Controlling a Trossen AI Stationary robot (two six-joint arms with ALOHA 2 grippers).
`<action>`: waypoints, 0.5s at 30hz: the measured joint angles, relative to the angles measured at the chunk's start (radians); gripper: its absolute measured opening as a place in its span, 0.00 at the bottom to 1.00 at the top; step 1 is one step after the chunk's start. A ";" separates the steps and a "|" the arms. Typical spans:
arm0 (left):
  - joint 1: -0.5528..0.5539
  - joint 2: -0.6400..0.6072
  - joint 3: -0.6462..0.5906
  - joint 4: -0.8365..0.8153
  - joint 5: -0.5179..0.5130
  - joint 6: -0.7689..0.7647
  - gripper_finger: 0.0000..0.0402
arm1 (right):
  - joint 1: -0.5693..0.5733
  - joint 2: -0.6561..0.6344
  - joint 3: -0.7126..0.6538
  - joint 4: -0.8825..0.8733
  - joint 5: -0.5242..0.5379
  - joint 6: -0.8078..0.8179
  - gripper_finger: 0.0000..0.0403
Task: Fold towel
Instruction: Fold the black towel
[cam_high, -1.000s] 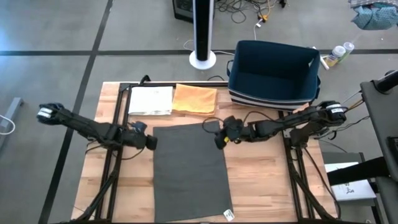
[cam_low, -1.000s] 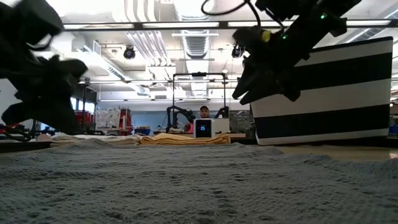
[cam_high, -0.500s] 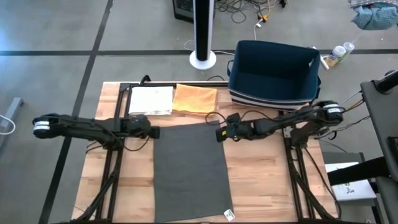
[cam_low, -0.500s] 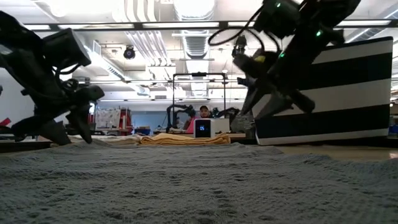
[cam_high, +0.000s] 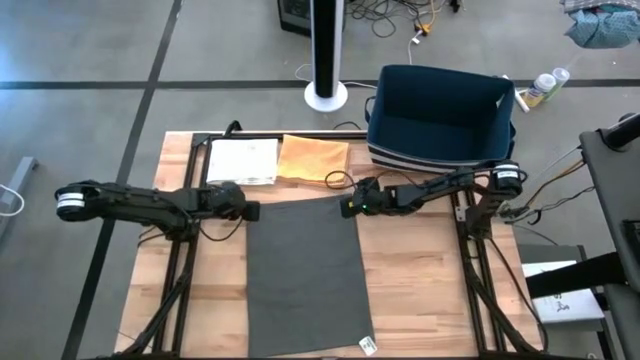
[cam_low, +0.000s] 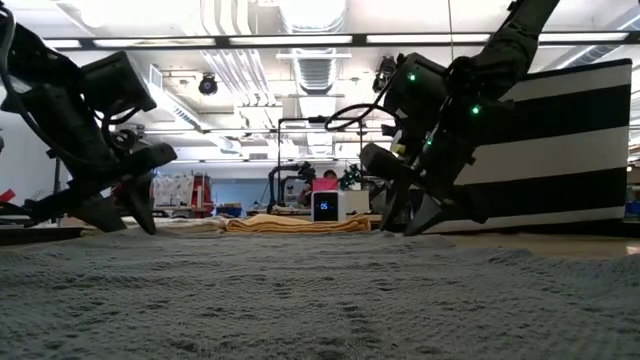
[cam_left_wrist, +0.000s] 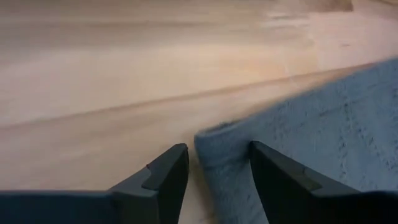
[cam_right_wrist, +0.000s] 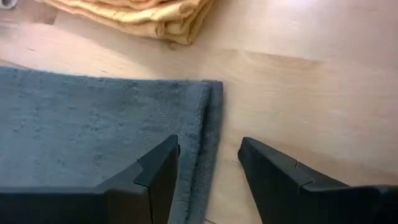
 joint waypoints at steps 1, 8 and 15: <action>0.002 0.008 0.000 0.012 -0.006 0.001 0.40 | -0.005 0.000 0.000 0.004 -0.003 -0.010 0.43; 0.008 0.085 0.002 0.055 -0.040 -0.021 0.34 | -0.032 0.054 0.001 0.121 -0.025 -0.035 0.43; 0.008 0.094 0.000 0.061 -0.045 0.016 0.28 | -0.040 0.091 0.004 0.157 -0.046 -0.037 0.43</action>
